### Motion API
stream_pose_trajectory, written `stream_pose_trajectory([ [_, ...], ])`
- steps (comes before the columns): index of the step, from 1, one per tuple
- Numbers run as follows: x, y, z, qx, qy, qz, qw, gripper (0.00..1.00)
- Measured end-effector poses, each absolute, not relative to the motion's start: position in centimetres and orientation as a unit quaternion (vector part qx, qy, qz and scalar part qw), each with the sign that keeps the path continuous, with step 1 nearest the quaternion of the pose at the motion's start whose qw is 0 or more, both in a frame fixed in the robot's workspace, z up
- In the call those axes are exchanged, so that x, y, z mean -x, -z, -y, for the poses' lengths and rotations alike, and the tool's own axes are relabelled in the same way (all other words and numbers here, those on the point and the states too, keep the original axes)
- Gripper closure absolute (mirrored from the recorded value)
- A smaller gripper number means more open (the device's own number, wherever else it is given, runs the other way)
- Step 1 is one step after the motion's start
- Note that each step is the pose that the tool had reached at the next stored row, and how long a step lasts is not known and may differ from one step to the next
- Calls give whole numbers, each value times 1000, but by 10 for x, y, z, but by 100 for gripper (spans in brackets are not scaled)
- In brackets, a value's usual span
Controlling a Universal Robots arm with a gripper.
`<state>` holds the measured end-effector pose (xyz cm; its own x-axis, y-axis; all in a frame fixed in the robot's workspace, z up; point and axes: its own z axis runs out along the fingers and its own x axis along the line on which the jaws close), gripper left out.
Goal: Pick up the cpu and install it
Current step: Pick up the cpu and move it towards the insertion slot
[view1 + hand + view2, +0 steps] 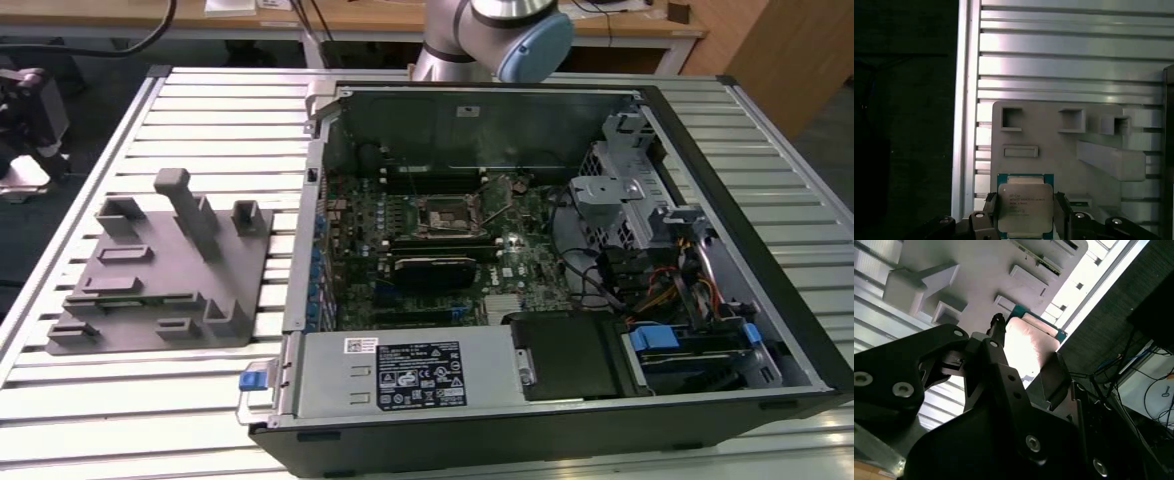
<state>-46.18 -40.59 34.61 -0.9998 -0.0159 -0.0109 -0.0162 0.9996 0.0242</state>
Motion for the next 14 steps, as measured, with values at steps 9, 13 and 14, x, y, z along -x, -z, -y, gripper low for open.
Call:
stream_pose_trajectory([
  [9,462,-380,406,8,-12,-1000,5,47],
  [13,462,-384,406,8,-12,-1000,5,47],
  [14,462,-384,406,8,-12,-1000,5,47],
])
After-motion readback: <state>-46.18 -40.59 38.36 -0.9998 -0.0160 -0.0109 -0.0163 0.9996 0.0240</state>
